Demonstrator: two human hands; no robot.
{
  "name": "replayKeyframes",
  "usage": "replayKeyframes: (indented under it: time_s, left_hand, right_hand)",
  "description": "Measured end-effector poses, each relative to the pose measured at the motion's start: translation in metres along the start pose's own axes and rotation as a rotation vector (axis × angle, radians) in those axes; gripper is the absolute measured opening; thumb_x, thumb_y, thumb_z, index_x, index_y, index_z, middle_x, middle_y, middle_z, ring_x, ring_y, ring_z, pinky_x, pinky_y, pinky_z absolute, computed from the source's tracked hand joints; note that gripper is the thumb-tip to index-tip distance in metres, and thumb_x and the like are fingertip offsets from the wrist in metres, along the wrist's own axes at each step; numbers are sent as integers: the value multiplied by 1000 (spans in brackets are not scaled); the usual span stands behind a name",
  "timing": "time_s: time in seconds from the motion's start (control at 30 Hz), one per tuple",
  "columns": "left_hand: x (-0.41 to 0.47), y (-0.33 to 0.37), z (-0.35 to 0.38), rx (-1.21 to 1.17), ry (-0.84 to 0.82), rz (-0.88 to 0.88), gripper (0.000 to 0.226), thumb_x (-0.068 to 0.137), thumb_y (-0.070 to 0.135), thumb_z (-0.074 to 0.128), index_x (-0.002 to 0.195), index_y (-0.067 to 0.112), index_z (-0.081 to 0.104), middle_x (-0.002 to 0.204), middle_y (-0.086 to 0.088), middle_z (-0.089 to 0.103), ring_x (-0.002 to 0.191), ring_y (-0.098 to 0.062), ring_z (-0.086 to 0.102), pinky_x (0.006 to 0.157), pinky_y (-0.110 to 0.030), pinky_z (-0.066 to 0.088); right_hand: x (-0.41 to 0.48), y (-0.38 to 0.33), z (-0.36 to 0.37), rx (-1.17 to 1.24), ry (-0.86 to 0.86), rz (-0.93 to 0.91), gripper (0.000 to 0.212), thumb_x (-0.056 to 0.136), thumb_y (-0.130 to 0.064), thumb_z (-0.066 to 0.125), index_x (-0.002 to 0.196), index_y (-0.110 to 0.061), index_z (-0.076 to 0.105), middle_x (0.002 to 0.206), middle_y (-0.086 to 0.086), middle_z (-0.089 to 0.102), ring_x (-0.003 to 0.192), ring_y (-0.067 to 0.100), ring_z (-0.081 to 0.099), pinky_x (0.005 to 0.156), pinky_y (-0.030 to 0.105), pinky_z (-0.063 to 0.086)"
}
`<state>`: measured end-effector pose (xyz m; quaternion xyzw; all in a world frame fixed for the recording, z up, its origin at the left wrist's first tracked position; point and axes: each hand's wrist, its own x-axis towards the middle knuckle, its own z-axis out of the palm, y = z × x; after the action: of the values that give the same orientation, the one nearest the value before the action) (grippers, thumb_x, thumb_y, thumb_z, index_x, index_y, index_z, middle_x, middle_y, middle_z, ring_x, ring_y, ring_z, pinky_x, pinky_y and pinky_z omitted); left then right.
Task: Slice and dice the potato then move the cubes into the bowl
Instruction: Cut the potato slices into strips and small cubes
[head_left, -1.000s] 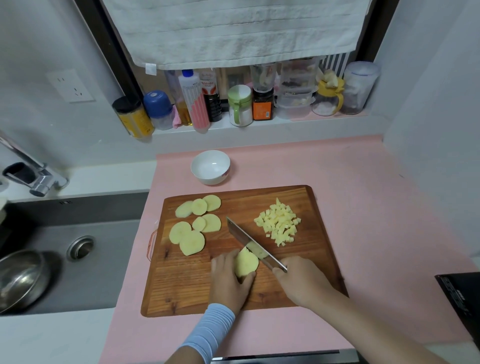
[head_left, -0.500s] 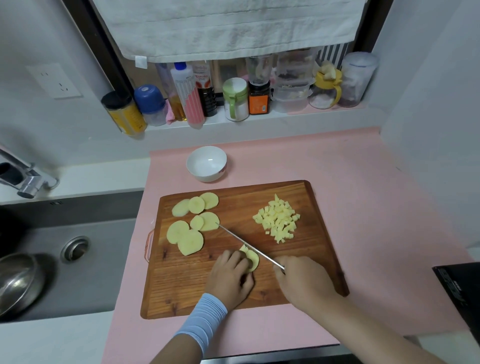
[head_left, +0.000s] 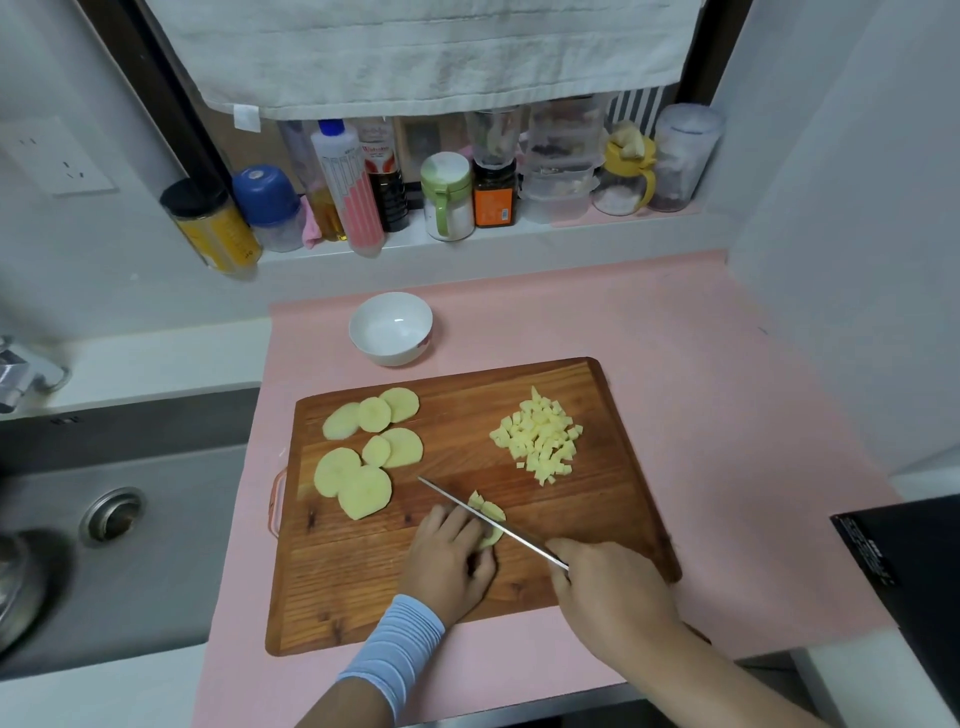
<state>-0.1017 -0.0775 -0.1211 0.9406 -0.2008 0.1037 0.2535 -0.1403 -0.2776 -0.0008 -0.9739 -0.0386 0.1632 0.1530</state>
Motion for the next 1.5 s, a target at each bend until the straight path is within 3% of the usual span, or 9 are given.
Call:
replayKeyframes:
  time_s: [0.27, 0.43, 0.67, 0.8, 0.9, 1.07, 1.2, 1.37, 1.5]
  left_hand:
    - [1, -3, 3, -11, 12, 26, 10, 77, 20, 67, 85, 15, 66, 95, 3, 62, 89, -24, 55, 80, -35, 50]
    - [0, -3, 4, -15, 33, 38, 9, 80, 22, 65, 85, 15, 67, 96, 2, 63, 91, -23, 55, 83, -33, 48]
    - [-3, -2, 2, -30, 50, 35, 10, 82, 21, 64, 88, 15, 69, 96, 3, 64, 92, -23, 55, 83, -33, 49]
    - [-5, -4, 3, -47, 41, 16, 13, 85, 22, 63, 92, 16, 72, 100, 3, 65, 91, -22, 55, 83, -33, 49]
    - [-7, -5, 4, -54, 49, 16, 11, 86, 22, 64, 89, 15, 72, 98, 3, 65, 91, -22, 55, 83, -32, 49]
    - [-7, -5, 4, -69, 73, 37, 8, 84, 21, 67, 89, 16, 71, 95, 5, 63, 95, -20, 55, 87, -25, 45]
    - [-6, -6, 4, -76, 78, 29, 7, 82, 20, 69, 88, 16, 70, 95, 5, 62, 94, -20, 55, 88, -24, 45]
    - [-6, -6, 5, -64, 70, 32, 8, 83, 22, 68, 87, 15, 69, 96, 4, 63, 95, -22, 56, 86, -30, 48]
    - [-8, -7, 6, -55, 59, 13, 8, 84, 22, 68, 89, 16, 69, 99, 3, 64, 98, -23, 57, 86, -33, 50]
  right_hand:
    - [23, 6, 7, 86, -86, 29, 28, 103, -37, 44, 100, -29, 71, 82, -11, 69, 73, 12, 66, 71, 31, 59]
    - [38, -4, 12, 79, -101, 42, 28, 101, -35, 44, 104, -27, 71, 89, -4, 71, 81, 20, 67, 74, 37, 57]
    - [28, -2, 18, 51, -24, -3, 29, 103, -38, 41, 116, -31, 67, 96, -7, 73, 85, 17, 68, 77, 36, 59]
    - [14, 3, 16, 50, 1, -34, 31, 105, -41, 39, 123, -36, 64, 94, -11, 72, 75, 12, 62, 64, 25, 51]
    - [5, 11, 12, 29, -15, -35, 32, 105, -42, 39, 123, -35, 64, 95, -11, 72, 81, 13, 66, 65, 26, 51]
    - [4, 20, 15, 65, -69, 14, 32, 105, -46, 41, 116, -37, 69, 90, -19, 70, 73, 7, 64, 61, 12, 45]
    - [16, 12, 13, 92, -115, 26, 32, 105, -41, 42, 105, -31, 72, 85, -15, 69, 73, 10, 66, 71, 24, 58]
    - [35, -9, 16, 94, -139, 43, 24, 100, -31, 49, 97, -24, 72, 81, -6, 67, 73, 17, 64, 63, 30, 52]
    - [38, -10, 14, 102, -144, 79, 23, 99, -30, 50, 94, -24, 72, 82, -5, 68, 75, 19, 65, 66, 32, 55]
